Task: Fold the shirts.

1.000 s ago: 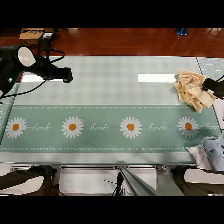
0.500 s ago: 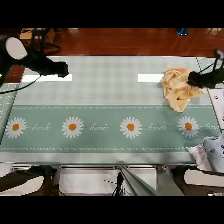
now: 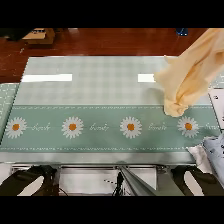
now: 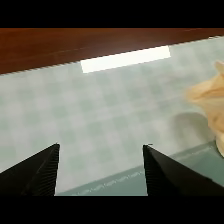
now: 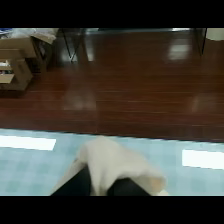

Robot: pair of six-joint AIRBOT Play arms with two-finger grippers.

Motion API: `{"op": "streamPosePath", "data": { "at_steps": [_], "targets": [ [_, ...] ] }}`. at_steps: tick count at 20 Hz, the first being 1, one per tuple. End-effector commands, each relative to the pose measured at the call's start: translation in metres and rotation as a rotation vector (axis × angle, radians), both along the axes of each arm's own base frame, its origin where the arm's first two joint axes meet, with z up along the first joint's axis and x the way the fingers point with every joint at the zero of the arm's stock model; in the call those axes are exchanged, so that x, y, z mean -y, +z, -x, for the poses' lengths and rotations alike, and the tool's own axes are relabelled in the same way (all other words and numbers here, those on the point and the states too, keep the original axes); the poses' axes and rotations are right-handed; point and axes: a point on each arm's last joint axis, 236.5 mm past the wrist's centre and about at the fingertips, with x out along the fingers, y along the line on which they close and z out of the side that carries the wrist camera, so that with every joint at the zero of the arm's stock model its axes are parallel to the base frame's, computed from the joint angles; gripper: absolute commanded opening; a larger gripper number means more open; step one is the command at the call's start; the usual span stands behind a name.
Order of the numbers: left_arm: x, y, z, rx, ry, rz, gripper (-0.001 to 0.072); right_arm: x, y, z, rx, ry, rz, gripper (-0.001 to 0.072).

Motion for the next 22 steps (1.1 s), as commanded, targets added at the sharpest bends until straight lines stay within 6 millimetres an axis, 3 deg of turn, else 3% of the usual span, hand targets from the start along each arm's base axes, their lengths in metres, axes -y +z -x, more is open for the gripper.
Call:
{"op": "streamPosePath", "data": {
  "at_steps": [1,4,8,10,13,14,16,17,19,21,22],
  "targets": [
    [-0.003,-0.015,0.057,-0.128,-0.063,-0.049,0.0613,-0.032,-0.018,0.058,-0.123,0.099,-0.018,0.0042],
    [-0.004,-0.04,0.064,-0.208,-0.069,-0.067,0.0612,-0.049,-0.069,0.042,-0.303,0.196,-0.084,0.0042],
    [-0.003,-0.067,0.059,-0.272,-0.066,-0.074,0.0613,-0.098,-0.132,0.01,-0.478,0.393,-0.244,0.0042],
    [-0.002,-0.079,0.053,-0.287,-0.059,-0.068,0.0613,-0.149,-0.168,0.003,-0.535,0.492,-0.195,0.0042],
    [-0.001,-0.102,0.046,-0.328,-0.05,-0.065,0.0613,-0.247,-0.221,0.004,-0.581,0.599,-0.094,0.0044],
    [0.0,-0.111,0.045,-0.349,-0.045,-0.063,0.0613,-0.282,-0.239,0.009,-0.594,0.632,-0.088,0.0077],
    [-0.001,-0.132,0.046,-0.403,-0.04,-0.067,0.0613,-0.343,-0.265,0.029,-0.634,0.701,-0.13,0.0458],
    [-0.001,-0.142,0.047,-0.428,-0.04,-0.07,0.0613,-0.361,-0.278,0.039,-0.648,0.728,-0.119,0.0503],
    [-0.002,-0.161,0.051,-0.479,-0.04,-0.08,0.0613,-0.361,-0.295,0.046,-0.671,0.746,-0.05,0.0503],
    [-0.002,-0.183,0.056,-0.536,-0.04,-0.089,0.0613,-0.325,-0.301,0.042,-0.7,0.724,0.069,0.0516],
    [-0.003,-0.197,0.06,-0.573,-0.04,-0.095,0.0613,-0.292,-0.303,0.036,-0.711,0.686,0.162,0.0549]
  ]
}}
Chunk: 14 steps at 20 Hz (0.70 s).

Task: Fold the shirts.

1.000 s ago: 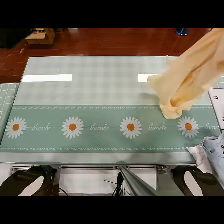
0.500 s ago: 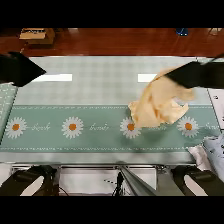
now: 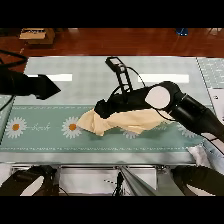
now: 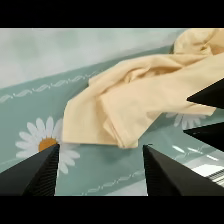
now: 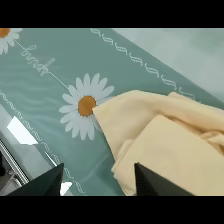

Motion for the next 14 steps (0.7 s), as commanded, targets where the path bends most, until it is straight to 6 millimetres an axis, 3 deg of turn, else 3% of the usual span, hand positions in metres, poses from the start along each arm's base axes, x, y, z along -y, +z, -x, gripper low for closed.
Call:
{"op": "streamPosePath", "data": {
  "at_steps": [1,3,5,7,8,10,12,14],
  "targets": [
    [-0.002,-0.045,0.013,-0.12,-0.001,-0.019,0.0614,0.073,-0.019,-0.008,0.057,0.014,0.279,0.0549],
    [0.003,-0.08,0.028,-0.213,-0.023,-0.011,0.0615,0.173,-0.008,-0.033,0.13,-0.102,0.521,0.0548],
    [0.011,-0.117,0.042,-0.296,-0.024,0.025,0.0618,0.272,0.017,-0.054,0.192,-0.26,0.695,0.0548],
    [0.025,-0.151,0.054,-0.366,-0.001,0.102,0.072,0.351,0.035,-0.058,0.182,-0.441,0.734,0.0548],
    [0.033,-0.166,0.058,-0.398,0.018,0.15,0.072,0.384,0.039,-0.054,0.151,-0.536,0.719,0.0548],
    [0.047,-0.19,0.059,-0.43,0.059,0.235,0.072,0.418,0.048,-0.058,0.116,-0.734,0.552,0.0548],
    [0.052,-0.209,0.053,-0.45,0.111,0.272,0.072,0.431,0.058,-0.069,0.101,-0.874,0.335,0.0548],
    [0.049,-0.224,0.044,-0.454,0.126,0.255,0.072,0.445,0.063,-0.075,0.096,-0.942,0.23,0.0548]
  ]
}}
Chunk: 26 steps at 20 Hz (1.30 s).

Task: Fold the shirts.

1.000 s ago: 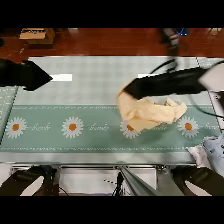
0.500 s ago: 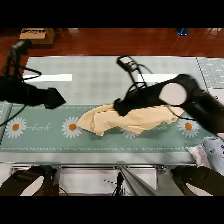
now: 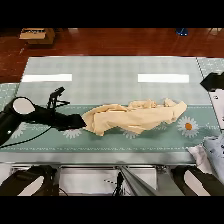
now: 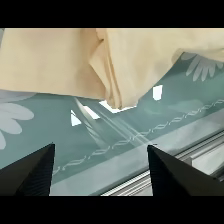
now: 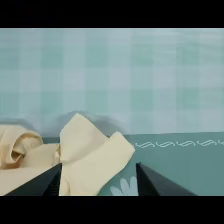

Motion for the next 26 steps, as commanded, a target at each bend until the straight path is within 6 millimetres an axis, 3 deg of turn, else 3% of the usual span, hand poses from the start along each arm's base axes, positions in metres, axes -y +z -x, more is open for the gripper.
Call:
{"op": "streamPosePath", "data": {
  "at_steps": [1,5,7,12,16,17,18,20,21,22,24,26],
  "targets": [
    [0.001,-0.029,-0.018,0.007,0.067,0.019,0.072,0.035,0.014,-0.005,0.101,-0.147,-0.173,0.0548],
    [-0.06,-0.037,-0.057,0.058,0.183,-0.085,0.072,0.04,-0.004,-0.003,0.036,-0.127,-0.168,0.0548],
    [-0.073,-0.042,-0.062,0.068,0.185,-0.083,0.072,0.042,-0.011,-0.005,0.021,-0.125,-0.171,0.0548],
    [-0.039,-0.069,-0.057,-0.002,0.103,0.01,0.072,0.043,-0.029,-0.008,-0.033,-0.122,-0.193,0.0547],
    [-0.012,-0.089,-0.047,-0.093,0.097,0.062,0.072,0.044,-0.03,-0.008,-0.038,-0.124,-0.19,0.0548],
    [-0.007,-0.093,-0.042,-0.11,0.078,0.059,0.0663,0.045,-0.031,-0.008,-0.038,-0.125,-0.187,0.0548],
    [-0.004,-0.096,-0.037,-0.122,0.061,0.058,0.0484,0.046,-0.031,-0.007,-0.041,-0.126,-0.182,0.0548],
    [0.0,-0.097,-0.034,-0.128,0.042,0.058,0.0243,0.055,-0.035,-0.003,-0.062,-0.135,-0.14,0.0547],
    [0.0,-0.096,-0.032,-0.132,0.032,0.063,0.0073,0.062,-0.037,0.001,-0.076,-0.142,-0.108,0.0545],
    [-0.001,-0.095,-0.029,-0.138,0.021,0.071,0.002,0.068,-0.041,0.005,-0.099,-0.148,-0.08,0.0534],
    [-0.003,-0.091,-0.026,-0.141,0.003,0.085,0.0019,0.075,-0.061,0.015,-0.166,-0.175,-0.118,0.0531],
    [-0.008,-0.087,-0.031,-0.121,0.013,0.088,0.0019,0.066,-0.094,0.024,-0.235,-0.212,-0.278,0.0532]
  ]
}}
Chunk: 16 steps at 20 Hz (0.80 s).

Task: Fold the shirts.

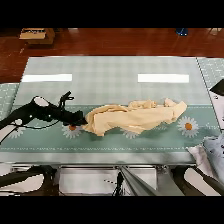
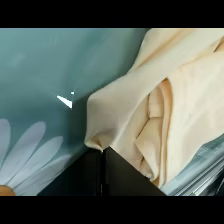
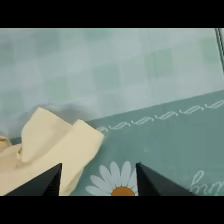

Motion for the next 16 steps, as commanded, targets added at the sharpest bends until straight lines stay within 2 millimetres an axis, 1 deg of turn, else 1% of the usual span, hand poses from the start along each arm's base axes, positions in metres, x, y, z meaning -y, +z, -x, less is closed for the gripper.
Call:
{"op": "streamPosePath", "data": {
  "at_steps": [1,2,3,5,6,10,12,13,14,15,16],
  "targets": [
    [-0.004,0.008,-0.003,0.027,-0.008,0.015,0.0019,-0.015,-0.046,0.014,-0.088,-0.053,-0.231,0.0548],
    [-0.005,0.011,-0.005,0.04,-0.002,0.016,0.0019,-0.027,-0.063,0.015,-0.105,-0.068,-0.328,0.0549],
    [-0.006,0.015,-0.007,0.053,0.001,0.016,0.0019,-0.036,-0.079,0.017,-0.133,-0.08,-0.386,0.0549],
    [-0.007,0.022,-0.01,0.087,-0.005,0.018,0.0019,-0.05,-0.111,0.018,-0.18,-0.104,-0.455,0.0549],
    [-0.007,0.026,-0.012,0.101,-0.005,0.018,0.0019,-0.056,-0.123,0.013,-0.18,-0.121,-0.478,0.0549],
    [-0.006,0.041,-0.019,0.157,-0.002,0.023,0.0019,-0.073,-0.153,-0.019,-0.133,-0.167,-0.507,0.0546],
    [-0.002,0.052,-0.031,0.189,0.017,0.042,0.0019,-0.092,-0.171,-0.025,-0.166,-0.138,-0.5,0.0544],
    [0.0,0.059,-0.039,0.21,0.029,0.053,0.0019,-0.102,-0.178,-0.027,-0.18,-0.117,-0.494,0.0528],
    [0.001,0.066,-0.046,0.231,0.034,0.059,0.0019,-0.11,-0.181,-0.03,-0.179,-0.085,-0.48,0.0411],
    [0.001,0.073,-0.054,0.256,0.032,0.061,0.0019,-0.114,-0.177,-0.033,-0.164,-0.044,-0.464,0.0124],
    [0.002,0.084,-0.063,0.29,0.03,0.063,0.0019,-0.116,-0.167,-0.037,-0.145,-0.03,-0.467,0.0043]
  ]
}}
